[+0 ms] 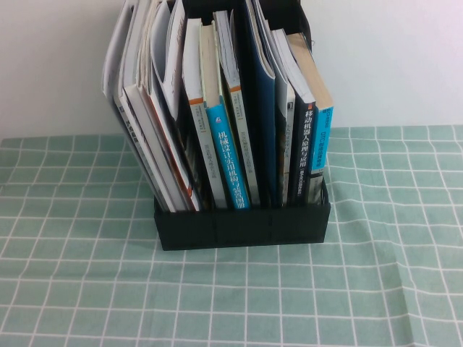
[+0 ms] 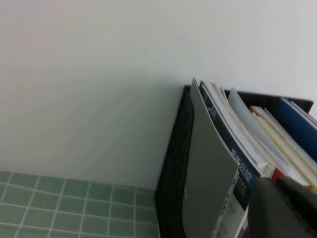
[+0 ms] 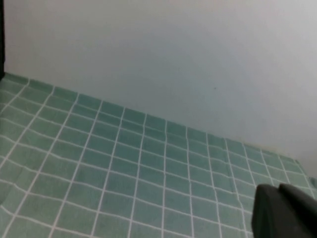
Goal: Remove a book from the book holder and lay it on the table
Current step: Hold the bookshelf
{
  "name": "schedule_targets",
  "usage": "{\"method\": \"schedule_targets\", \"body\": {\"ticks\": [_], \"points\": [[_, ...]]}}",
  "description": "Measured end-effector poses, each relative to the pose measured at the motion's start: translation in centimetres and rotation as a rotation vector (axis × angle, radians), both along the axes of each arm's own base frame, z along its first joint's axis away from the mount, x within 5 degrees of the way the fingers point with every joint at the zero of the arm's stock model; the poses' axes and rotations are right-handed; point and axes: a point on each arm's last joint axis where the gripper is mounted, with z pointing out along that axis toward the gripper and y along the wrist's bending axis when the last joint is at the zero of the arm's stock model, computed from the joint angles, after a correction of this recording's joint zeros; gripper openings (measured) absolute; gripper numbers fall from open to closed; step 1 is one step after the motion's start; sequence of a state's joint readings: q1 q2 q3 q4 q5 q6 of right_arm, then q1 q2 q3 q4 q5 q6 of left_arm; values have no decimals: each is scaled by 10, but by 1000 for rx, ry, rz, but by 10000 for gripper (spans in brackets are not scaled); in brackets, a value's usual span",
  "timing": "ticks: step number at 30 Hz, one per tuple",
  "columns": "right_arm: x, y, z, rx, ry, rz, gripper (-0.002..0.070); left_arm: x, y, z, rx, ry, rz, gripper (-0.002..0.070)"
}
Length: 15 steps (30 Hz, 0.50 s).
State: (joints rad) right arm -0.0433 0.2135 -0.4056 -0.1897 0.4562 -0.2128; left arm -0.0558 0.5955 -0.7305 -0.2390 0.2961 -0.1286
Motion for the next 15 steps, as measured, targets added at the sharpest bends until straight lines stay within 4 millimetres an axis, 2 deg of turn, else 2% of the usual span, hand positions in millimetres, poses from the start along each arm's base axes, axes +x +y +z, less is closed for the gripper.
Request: {"method": "schedule_targets", "body": {"ticks": [4,9,15], "points": [[23,1,-1,-44,54,30,-2,38,-9,13,55,80,-89,-3],[51,3,12,-63,-98,73,-2,78,-30,25,80,52,-250,-3],[77,7,24,-13,-272,119,-2,104,-84,33,72,-8,-479,-3]]}}
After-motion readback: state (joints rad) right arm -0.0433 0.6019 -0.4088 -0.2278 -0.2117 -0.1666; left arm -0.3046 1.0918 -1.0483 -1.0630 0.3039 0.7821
